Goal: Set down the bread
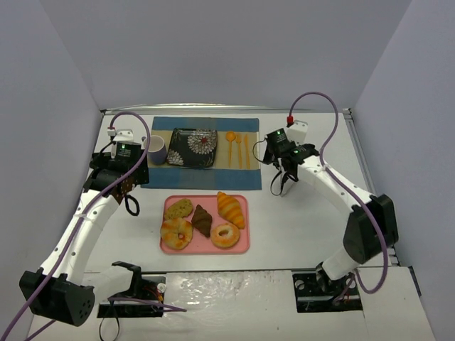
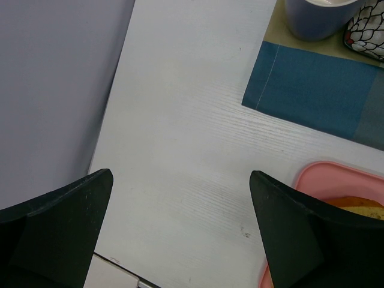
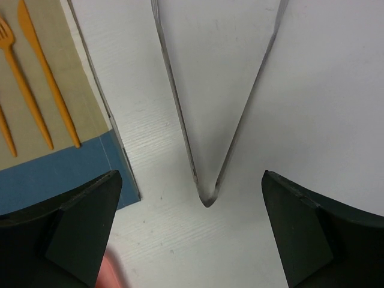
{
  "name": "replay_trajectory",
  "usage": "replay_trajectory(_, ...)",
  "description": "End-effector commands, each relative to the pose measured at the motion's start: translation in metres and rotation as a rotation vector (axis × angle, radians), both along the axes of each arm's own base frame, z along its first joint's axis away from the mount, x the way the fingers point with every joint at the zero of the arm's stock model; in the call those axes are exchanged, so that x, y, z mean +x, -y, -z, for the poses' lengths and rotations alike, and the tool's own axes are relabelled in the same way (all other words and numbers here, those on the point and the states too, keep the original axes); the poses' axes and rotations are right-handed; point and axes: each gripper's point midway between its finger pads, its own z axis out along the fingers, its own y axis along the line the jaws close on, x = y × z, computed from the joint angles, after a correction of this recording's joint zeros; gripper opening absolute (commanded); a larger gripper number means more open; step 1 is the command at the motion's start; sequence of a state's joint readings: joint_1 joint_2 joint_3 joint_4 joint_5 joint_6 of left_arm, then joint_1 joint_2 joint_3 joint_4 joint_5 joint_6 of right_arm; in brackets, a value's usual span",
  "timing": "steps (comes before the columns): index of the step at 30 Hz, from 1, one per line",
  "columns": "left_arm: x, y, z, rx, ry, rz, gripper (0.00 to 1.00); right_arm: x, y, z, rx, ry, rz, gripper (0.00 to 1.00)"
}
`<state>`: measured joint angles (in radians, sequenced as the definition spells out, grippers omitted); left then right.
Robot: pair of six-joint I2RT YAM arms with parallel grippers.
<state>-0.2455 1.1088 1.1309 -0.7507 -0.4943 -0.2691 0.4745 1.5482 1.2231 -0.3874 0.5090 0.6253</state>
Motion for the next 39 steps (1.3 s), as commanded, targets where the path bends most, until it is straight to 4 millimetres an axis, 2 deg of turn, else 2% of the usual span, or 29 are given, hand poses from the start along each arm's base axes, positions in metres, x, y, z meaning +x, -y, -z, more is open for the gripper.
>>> replay_trajectory(1,0.007,-0.001,-0.018,-0.011,0.073,-0.006,0.97,0.028,0.006,0.021,-0.006,-0.031,0.066,1.0)
replay_trajectory(7,0.006,-0.002,-0.02,-0.004,0.08,-0.011,0.97,0.055,0.02,0.026,-0.03,-0.031,0.112,1.0)
replay_trajectory(12,0.005,-0.004,-0.021,0.002,0.085,-0.016,0.97,0.066,0.04,0.028,-0.023,-0.026,0.152,1.0)
replay_trajectory(15,0.005,-0.005,-0.022,0.005,0.088,-0.014,0.97,0.071,0.05,0.039,-0.02,-0.048,0.159,1.0)
replay_trajectory(18,0.005,-0.005,-0.024,0.009,0.09,-0.015,0.97,0.072,0.054,0.049,-0.008,-0.068,0.15,1.0)
replay_trajectory(21,0.005,-0.005,-0.024,0.008,0.091,-0.012,0.97,0.077,0.049,0.057,0.036,-0.053,0.109,1.0)
replay_trajectory(26,0.005,-0.005,-0.023,0.008,0.09,-0.01,0.97,0.078,0.046,0.061,0.074,-0.01,0.059,1.0)
replay_trajectory(30,0.005,-0.005,-0.022,0.01,0.088,-0.008,0.97,0.065,0.051,0.072,0.081,-0.034,0.053,1.0)
replay_trajectory(35,0.004,-0.005,-0.021,0.01,0.088,-0.006,0.97,0.055,0.053,0.072,0.081,-0.031,0.05,1.0)
replay_trajectory(39,0.005,-0.004,-0.021,0.007,0.089,-0.004,0.97,0.047,0.055,0.082,0.074,-0.055,0.035,1.0)
